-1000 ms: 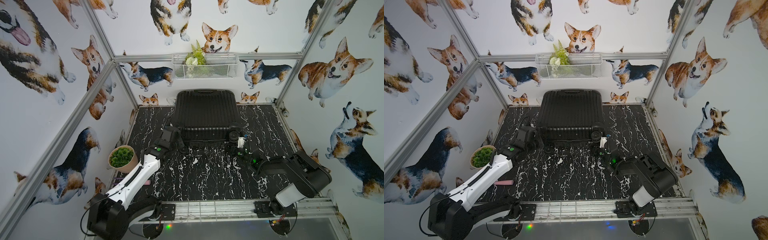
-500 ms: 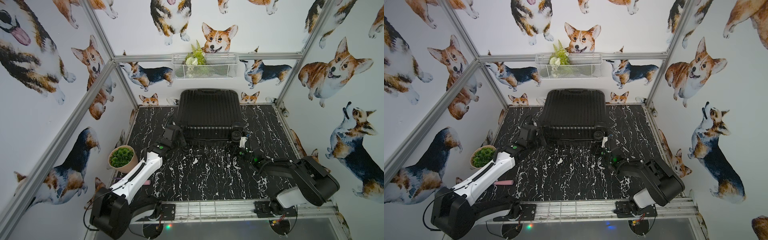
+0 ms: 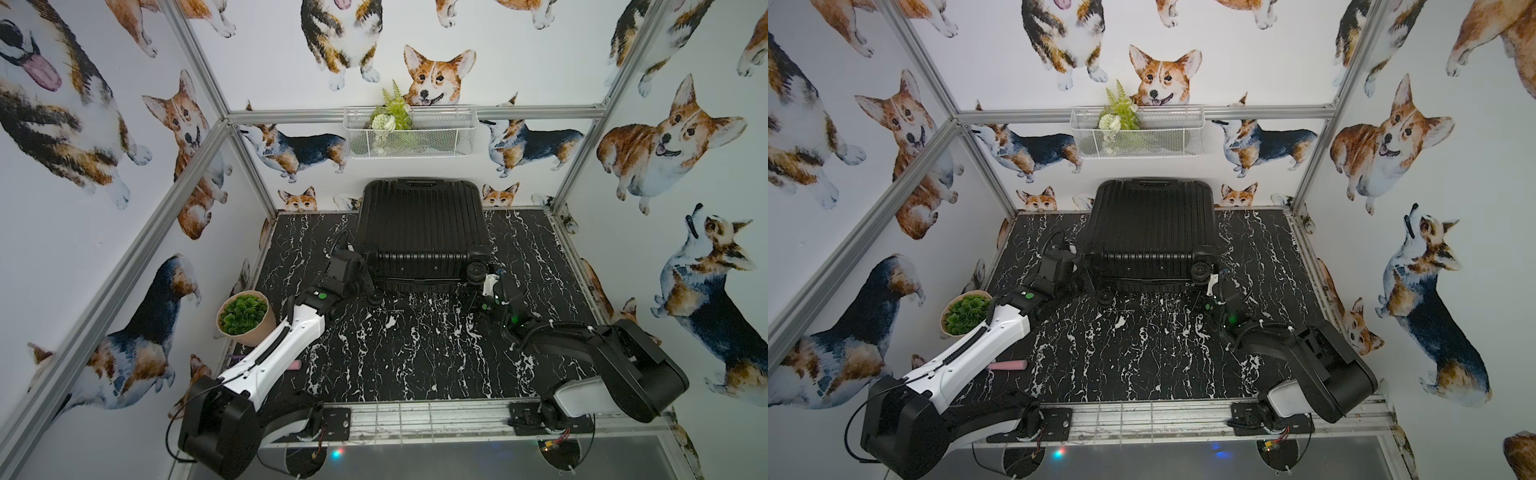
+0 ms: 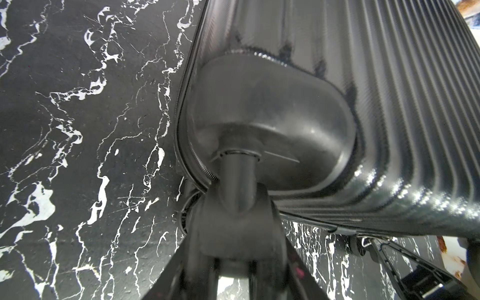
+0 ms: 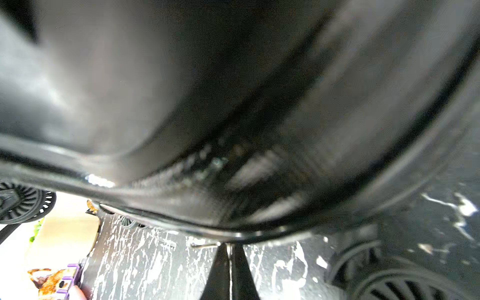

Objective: Close the suitcase zippers
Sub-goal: Place the suitcase at the center of the board, then reset both arms

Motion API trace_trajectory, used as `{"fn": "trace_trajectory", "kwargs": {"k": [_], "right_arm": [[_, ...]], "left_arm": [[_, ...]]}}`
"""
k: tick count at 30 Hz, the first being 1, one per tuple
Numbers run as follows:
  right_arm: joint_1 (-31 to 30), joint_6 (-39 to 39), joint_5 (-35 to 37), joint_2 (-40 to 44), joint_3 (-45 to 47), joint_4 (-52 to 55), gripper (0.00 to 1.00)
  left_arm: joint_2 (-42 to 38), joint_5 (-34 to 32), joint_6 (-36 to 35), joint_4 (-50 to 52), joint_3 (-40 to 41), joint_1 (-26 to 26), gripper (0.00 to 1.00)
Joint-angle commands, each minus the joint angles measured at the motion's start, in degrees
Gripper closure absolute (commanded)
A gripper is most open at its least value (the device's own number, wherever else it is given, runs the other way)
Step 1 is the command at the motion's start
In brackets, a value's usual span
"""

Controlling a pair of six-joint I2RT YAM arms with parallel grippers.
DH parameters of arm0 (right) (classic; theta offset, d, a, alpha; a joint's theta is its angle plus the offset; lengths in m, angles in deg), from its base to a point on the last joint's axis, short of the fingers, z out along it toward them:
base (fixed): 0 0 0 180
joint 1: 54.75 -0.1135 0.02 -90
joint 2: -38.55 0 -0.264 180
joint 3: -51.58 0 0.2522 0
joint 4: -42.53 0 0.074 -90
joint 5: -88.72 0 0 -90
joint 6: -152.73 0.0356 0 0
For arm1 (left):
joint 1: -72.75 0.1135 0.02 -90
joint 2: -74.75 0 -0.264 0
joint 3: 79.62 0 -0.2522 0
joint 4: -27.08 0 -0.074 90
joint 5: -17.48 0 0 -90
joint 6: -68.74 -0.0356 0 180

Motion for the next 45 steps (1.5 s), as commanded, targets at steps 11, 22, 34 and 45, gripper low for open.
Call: {"fn": "trace_trajectory", "kwargs": {"k": [11, 22, 34, 45], "right_arm": [[2.82, -8.45, 6.27, 7.18, 2.27, 10.4, 0.72], [2.95, -12.89, 18.99, 15.44, 2.27, 20.04, 0.52], [4.03, -18.15, 35.19, 26.14, 1.22, 28.25, 0.47], [5.16, -23.55, 40.63, 27.02, -2.92, 31.7, 0.44]], "left_arm": [[-4.67, 0.85, -10.98, 3.21, -2.39, -0.2, 0.36], [-8.57, -16.71, -16.17, 10.35, -4.94, 0.66, 0.32], [-9.79, -35.67, -13.92, 11.27, -0.41, 2.9, 0.26], [-4.76, -31.5, -20.59, 6.62, 4.34, 7.05, 0.25]]}}
